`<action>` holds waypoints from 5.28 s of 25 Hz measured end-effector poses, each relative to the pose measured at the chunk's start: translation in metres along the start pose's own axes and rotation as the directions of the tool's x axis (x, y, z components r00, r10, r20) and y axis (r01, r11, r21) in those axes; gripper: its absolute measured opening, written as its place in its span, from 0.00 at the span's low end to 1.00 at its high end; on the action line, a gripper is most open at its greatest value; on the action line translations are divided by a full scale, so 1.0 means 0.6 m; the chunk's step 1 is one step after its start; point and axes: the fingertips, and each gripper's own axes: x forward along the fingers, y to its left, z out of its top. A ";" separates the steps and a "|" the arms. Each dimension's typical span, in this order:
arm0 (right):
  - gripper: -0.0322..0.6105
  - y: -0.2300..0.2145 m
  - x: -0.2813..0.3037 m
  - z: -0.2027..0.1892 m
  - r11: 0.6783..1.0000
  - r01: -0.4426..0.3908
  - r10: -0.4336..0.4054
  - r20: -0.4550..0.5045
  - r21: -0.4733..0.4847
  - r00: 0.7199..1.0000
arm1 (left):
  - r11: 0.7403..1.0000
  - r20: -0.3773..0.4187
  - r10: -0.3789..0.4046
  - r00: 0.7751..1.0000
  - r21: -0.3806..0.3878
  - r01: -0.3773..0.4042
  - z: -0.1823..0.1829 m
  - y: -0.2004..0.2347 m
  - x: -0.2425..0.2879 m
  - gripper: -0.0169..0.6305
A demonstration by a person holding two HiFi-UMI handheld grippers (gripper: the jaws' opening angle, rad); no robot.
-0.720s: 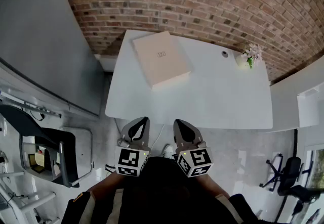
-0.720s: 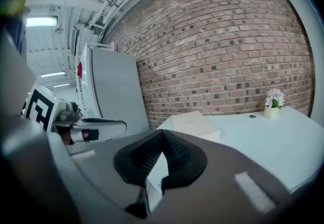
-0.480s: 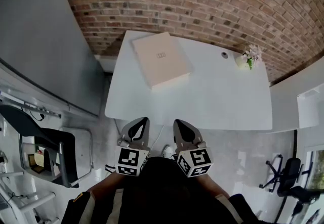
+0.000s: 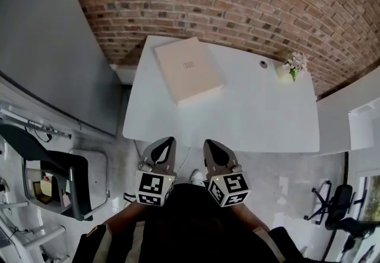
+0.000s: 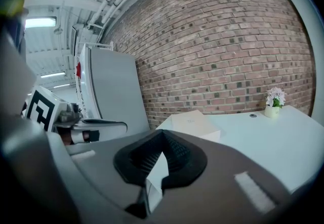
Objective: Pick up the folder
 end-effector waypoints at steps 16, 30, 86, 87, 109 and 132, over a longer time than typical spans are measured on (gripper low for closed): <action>0.05 0.052 0.027 -0.003 0.995 0.077 -0.077 -0.003 0.066 0.997 | 0.998 0.017 -0.059 0.998 -0.009 0.059 -0.002 0.061 -0.036 0.02; 0.05 0.048 0.044 -0.003 0.994 0.090 -0.090 -0.003 0.069 0.996 | 0.999 0.036 -0.046 0.998 -0.019 0.046 0.005 0.077 -0.025 0.02; 0.69 -0.441 0.513 -0.088 0.994 -0.028 0.075 -0.474 0.107 0.877 | 0.834 -0.349 -0.002 0.937 -0.518 -0.191 -0.188 0.249 0.435 0.64; 0.69 -0.444 0.517 -0.090 0.993 -0.033 0.084 -0.477 0.113 0.875 | 0.830 -0.349 -0.006 0.937 -0.524 -0.190 -0.191 0.248 0.439 0.64; 0.56 -0.428 0.564 -0.102 0.937 -0.194 0.313 -0.458 0.289 0.832 | 0.784 -0.332 -0.026 0.943 -0.592 -0.187 -0.211 0.247 0.496 0.63; 0.53 -0.292 0.425 -0.044 0.981 -0.031 0.085 -0.285 0.190 0.955 | 0.874 -0.293 -0.165 0.942 -0.486 0.002 -0.144 0.256 0.378 0.63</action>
